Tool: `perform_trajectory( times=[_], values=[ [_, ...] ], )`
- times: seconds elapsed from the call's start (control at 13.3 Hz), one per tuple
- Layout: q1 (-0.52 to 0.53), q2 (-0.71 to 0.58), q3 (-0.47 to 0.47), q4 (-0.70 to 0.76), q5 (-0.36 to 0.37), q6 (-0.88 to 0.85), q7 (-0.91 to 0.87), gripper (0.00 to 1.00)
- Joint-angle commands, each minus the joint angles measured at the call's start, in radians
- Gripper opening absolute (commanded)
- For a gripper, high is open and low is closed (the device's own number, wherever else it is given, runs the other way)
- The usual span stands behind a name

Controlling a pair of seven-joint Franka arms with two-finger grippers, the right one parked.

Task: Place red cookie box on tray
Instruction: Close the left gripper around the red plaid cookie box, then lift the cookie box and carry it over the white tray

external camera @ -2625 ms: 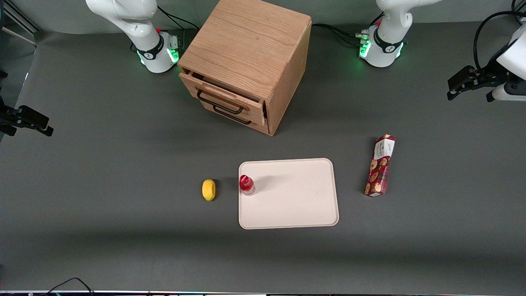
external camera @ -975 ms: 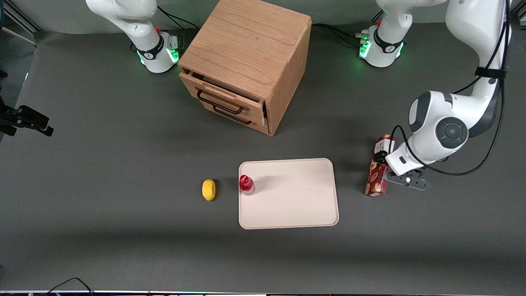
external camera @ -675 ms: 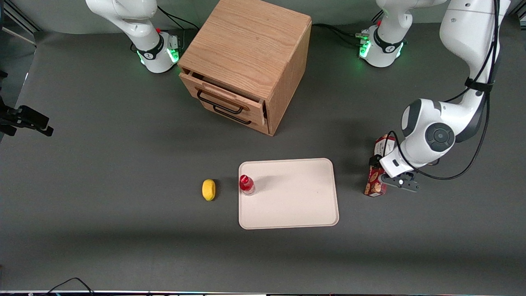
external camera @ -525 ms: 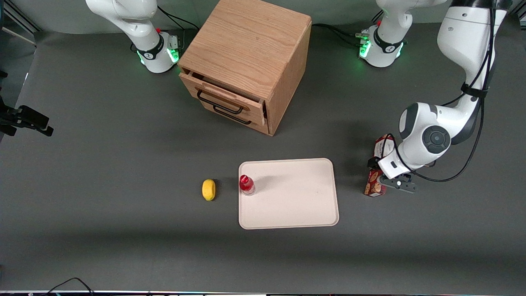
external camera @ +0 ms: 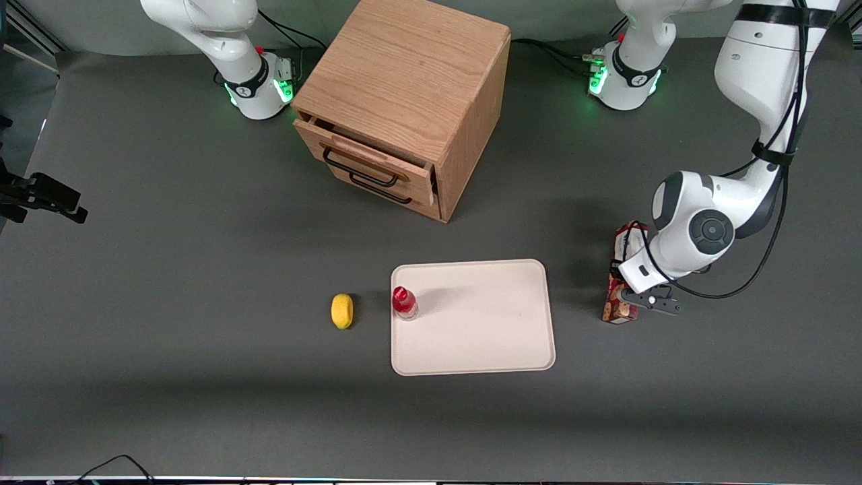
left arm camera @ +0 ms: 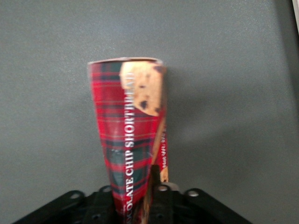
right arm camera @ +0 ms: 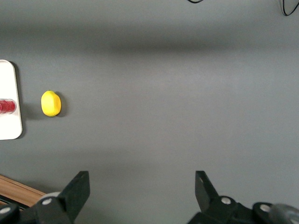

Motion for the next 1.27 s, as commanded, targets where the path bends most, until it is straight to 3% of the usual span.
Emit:
perform_trajectory(
  times=[0.0,0.3,0.6,0.97,1.2],
  values=[
    [-0.005,-0.022,0.01,0.004,0.01,-0.01,0.011,0.0],
    [-0.008,-0.08,-0.011,0.167,-0.002,-0.281,-0.005,0.0],
    [-0.013,-0.051,-0.129,0.433,-0.027,-0.516,-0.129,0.0],
    [-0.096,0.116,-0.214,0.585,-0.015,-0.477,-0.316,0.0],
    [-0.134,0.205,-0.214,0.585,0.068,-0.351,-0.38,0.0]
  ],
)
